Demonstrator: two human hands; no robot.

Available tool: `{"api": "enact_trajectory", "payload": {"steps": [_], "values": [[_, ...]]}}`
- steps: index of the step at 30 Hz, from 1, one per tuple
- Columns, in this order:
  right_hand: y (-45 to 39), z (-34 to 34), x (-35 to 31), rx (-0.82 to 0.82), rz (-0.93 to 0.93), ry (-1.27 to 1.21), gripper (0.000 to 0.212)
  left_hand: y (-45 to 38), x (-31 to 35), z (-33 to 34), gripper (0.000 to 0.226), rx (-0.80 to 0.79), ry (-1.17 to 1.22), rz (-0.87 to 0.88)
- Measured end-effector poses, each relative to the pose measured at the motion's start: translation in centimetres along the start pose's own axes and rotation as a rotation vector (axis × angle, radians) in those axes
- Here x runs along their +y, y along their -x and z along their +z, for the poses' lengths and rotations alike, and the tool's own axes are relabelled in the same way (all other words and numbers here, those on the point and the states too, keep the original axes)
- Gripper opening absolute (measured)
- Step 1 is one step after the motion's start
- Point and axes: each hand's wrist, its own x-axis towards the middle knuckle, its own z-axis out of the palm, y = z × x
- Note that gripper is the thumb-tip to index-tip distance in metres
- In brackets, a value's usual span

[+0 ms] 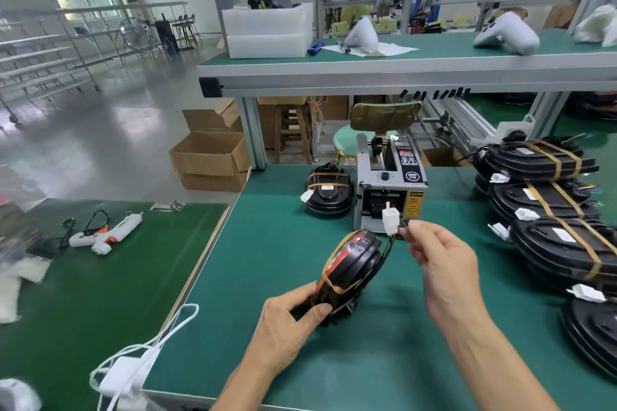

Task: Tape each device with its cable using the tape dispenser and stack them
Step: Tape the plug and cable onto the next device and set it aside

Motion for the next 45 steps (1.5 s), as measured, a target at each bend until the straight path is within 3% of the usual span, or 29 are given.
{"api": "enact_trajectory", "payload": {"steps": [2, 5, 8, 10, 17, 26, 45], "values": [[2.0, -1.1, -1.5, -0.014, -0.076, -0.065, 0.01, 0.1, 0.0, 0.0, 0.035, 0.011, -0.004, 0.01], [5.1, -1.1, -3.5, -0.183, -0.166, -0.076, 0.003, 0.0, 0.1, 0.0, 0.035, 0.019, -0.01, 0.006], [6.0, -0.1, -3.7, -0.325, -0.29, 0.202, 0.009, 0.1, 0.1, -0.1, 0.035, 0.022, -0.014, 0.007], [5.4, 0.6, -3.3, -0.368, -0.274, 0.356, 0.008, 0.1, 0.1, 0.0, 0.037, 0.02, -0.002, 0.004], [3.7, 1.4, -2.5, -0.37, -0.193, 0.399, 0.02, 0.0, 0.2, 0.1, 0.037, 0.01, 0.012, -0.002], [3.9, 2.0, -2.3, -0.283, 0.052, 0.07, 0.025, 0.0, -0.3, 0.2, 0.036, 0.008, 0.023, 0.002], [3.8, 2.3, -1.3, -0.242, -0.01, 0.106, 0.025, 0.0, -0.4, 0.2, 0.035, 0.0, 0.032, -0.002]]}}
